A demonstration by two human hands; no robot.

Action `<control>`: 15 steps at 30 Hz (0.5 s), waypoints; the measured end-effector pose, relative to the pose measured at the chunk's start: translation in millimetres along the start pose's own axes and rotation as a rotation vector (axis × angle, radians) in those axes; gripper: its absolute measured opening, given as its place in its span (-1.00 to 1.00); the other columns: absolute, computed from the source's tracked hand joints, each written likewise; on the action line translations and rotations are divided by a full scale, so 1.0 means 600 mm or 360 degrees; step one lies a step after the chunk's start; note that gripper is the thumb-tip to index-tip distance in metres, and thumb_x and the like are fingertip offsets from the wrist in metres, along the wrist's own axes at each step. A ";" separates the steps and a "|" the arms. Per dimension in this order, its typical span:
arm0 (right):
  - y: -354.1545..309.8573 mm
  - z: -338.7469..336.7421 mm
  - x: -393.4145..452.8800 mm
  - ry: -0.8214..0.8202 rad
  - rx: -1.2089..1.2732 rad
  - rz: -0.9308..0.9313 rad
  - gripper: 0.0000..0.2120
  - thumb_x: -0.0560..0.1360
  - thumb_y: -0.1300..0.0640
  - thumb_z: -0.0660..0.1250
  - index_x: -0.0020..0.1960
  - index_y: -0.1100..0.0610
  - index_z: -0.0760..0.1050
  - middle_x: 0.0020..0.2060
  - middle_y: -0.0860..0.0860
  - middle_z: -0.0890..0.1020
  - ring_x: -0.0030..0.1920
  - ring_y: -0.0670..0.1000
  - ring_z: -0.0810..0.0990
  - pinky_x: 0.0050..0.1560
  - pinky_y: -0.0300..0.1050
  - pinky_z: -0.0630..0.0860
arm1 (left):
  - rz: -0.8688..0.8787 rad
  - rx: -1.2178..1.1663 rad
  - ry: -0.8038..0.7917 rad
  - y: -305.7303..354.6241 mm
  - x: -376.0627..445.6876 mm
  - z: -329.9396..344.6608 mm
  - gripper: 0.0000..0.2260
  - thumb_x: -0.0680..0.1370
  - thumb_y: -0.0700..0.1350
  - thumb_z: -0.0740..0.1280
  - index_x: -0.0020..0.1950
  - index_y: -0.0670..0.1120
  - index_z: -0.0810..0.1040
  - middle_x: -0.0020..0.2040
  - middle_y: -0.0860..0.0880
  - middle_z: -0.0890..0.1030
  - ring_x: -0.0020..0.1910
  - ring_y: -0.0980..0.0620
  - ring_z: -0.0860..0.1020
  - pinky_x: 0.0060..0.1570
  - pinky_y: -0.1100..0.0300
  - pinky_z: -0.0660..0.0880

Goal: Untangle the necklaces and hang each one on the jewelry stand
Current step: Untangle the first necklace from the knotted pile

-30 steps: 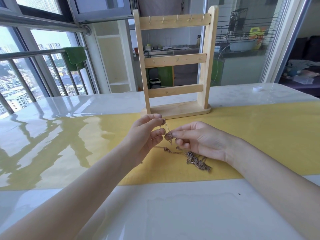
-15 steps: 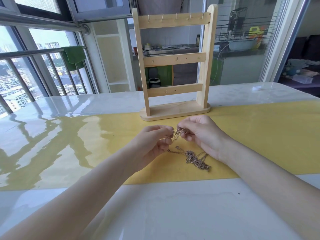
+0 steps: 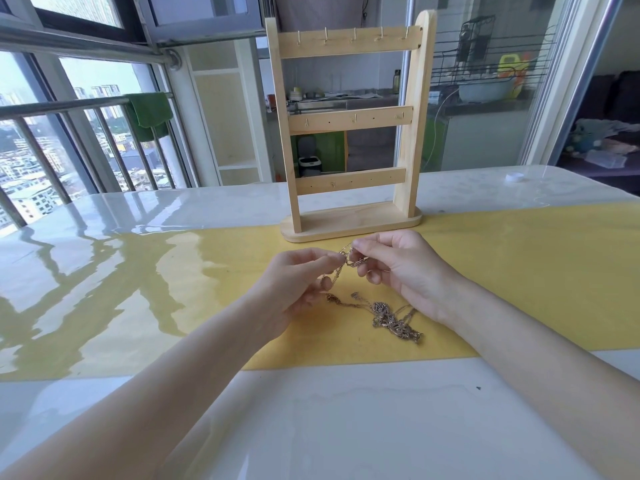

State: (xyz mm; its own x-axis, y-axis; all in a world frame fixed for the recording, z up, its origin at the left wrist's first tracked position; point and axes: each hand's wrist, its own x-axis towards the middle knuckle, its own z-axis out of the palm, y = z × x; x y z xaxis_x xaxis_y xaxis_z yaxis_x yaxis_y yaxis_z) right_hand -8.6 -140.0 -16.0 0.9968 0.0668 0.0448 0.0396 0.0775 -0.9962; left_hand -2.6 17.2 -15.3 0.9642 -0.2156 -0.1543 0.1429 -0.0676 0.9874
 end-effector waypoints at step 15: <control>-0.011 -0.011 -0.002 0.0119 0.0277 0.0190 -0.93 0.50 0.30 0.33 -0.16 0.25 0.50 -0.36 0.10 0.65 -0.52 -0.11 0.48 -0.57 -0.35 0.32 | 0.0024 -0.0037 -0.0115 0.006 -0.009 0.004 -0.90 0.55 -0.18 0.33 -0.16 -0.10 0.48 -0.33 0.02 0.58 -0.55 0.15 0.34 -0.57 0.36 0.27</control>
State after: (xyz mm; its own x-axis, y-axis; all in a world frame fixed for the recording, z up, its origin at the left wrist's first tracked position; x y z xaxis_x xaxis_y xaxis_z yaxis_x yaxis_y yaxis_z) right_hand -9.5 -147.0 -10.0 0.9963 0.0123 -0.0850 -0.0854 0.2446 -0.9659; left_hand -8.0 15.6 -10.9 0.9477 -0.2865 -0.1403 0.1342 -0.0412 0.9901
